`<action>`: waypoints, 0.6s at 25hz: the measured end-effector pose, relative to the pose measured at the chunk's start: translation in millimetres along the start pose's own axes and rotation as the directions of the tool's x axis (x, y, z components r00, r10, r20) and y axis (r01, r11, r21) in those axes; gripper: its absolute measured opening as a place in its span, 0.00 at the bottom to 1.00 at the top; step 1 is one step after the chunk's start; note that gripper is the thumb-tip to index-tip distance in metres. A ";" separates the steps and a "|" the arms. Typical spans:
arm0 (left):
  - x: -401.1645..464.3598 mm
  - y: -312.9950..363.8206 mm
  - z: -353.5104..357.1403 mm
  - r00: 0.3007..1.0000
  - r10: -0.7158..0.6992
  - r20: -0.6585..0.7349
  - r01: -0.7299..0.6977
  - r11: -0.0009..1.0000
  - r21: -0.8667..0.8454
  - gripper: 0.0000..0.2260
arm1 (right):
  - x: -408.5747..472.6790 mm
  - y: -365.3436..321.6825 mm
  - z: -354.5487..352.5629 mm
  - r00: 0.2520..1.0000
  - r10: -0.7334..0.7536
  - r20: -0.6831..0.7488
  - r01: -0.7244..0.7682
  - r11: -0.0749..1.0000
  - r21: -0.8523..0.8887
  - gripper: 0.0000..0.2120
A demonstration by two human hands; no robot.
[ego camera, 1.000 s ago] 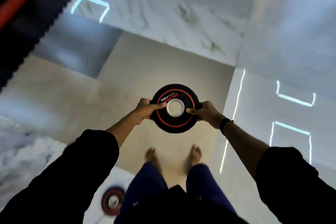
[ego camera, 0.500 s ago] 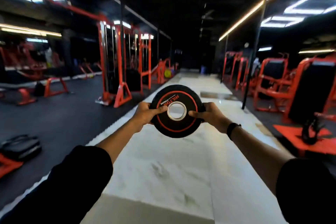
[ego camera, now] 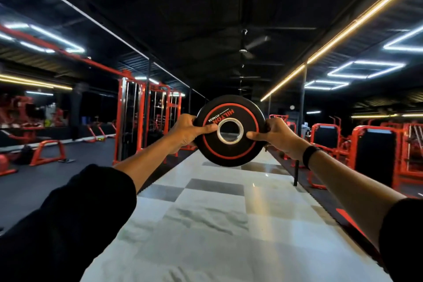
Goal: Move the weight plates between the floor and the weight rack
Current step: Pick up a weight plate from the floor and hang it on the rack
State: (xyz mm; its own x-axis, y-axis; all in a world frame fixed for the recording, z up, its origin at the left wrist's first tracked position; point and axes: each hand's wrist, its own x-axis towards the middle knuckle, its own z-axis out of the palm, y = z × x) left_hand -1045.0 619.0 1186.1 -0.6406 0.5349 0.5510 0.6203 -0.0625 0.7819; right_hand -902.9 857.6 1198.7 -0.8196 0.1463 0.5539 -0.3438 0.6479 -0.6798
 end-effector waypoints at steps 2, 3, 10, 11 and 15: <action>3.3 4.1 17.7 1.000 0.022 0.014 -0.022 0.999 -0.027 0.16 | -7.5 2.2 -17.3 1.000 0.010 -0.013 -0.010 0.999 -0.034 0.19; 5.1 5.8 28.9 0.999 0.035 0.027 -0.033 0.998 -0.048 0.16 | -13.4 2.8 -27.8 0.999 0.023 -0.026 -0.025 0.998 -0.054 0.20; 6.1 32.3 151.0 0.968 0.125 0.219 -0.072 0.970 -0.234 0.18 | -116.5 -13.0 -120.5 0.967 0.132 -0.219 -0.179 0.960 -0.213 0.19; 1.2 40.9 174.3 0.954 0.155 0.257 -0.085 0.960 -0.266 0.17 | -141.1 -14.9 -134.0 0.951 0.139 -0.276 -0.205 0.952 -0.228 0.16; -23.8 74.0 281.3 0.874 0.263 0.409 -0.082 0.909 -0.410 0.17 | -254.1 -38.0 -182.3 0.860 0.215 -0.462 -0.381 0.874 -0.302 0.17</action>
State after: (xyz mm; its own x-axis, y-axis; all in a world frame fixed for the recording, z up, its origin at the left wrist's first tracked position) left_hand -856.6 838.7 1148.7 -0.2119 0.7955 0.5676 0.4305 -0.4455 0.7850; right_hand -598.0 932.1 1171.4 -0.5676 0.6105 0.5523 0.1496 0.7362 -0.6601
